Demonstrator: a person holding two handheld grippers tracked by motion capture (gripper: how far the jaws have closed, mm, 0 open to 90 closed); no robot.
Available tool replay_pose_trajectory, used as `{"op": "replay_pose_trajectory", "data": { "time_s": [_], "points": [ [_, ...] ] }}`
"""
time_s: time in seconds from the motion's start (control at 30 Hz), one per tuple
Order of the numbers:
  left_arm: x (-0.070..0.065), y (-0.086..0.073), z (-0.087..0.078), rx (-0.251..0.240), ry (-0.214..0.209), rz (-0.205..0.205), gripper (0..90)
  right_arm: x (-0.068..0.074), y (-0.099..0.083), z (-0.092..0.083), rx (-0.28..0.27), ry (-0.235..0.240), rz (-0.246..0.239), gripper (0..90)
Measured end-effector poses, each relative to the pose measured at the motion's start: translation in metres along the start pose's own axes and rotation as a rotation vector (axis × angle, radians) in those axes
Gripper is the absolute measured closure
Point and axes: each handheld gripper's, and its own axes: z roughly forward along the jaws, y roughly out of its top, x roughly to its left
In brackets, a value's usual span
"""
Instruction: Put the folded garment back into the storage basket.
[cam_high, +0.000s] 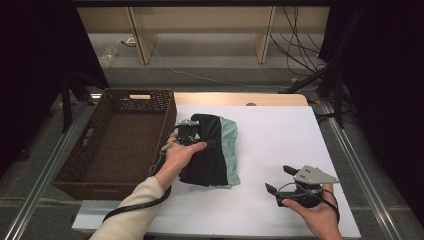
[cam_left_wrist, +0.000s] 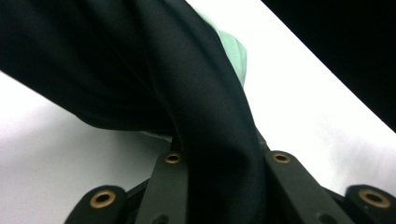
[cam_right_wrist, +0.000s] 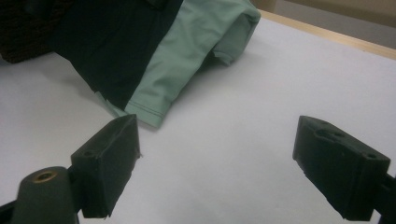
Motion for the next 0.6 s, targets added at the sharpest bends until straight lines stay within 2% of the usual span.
{"op": "replay_pose_trajectory", "data": {
  "time_s": [0.3,0.6],
  "points": [
    [-0.005,0.004,-0.01,0.011,0.023,0.04,77.3,0.001,0.0,0.0,-0.001,0.0,-0.001,15.6],
    [-0.012,0.01,-0.023,0.0,0.035,0.07,77.3,0.0,0.0,0.0,-0.006,-0.003,-0.002,15.6]
  ]
}}
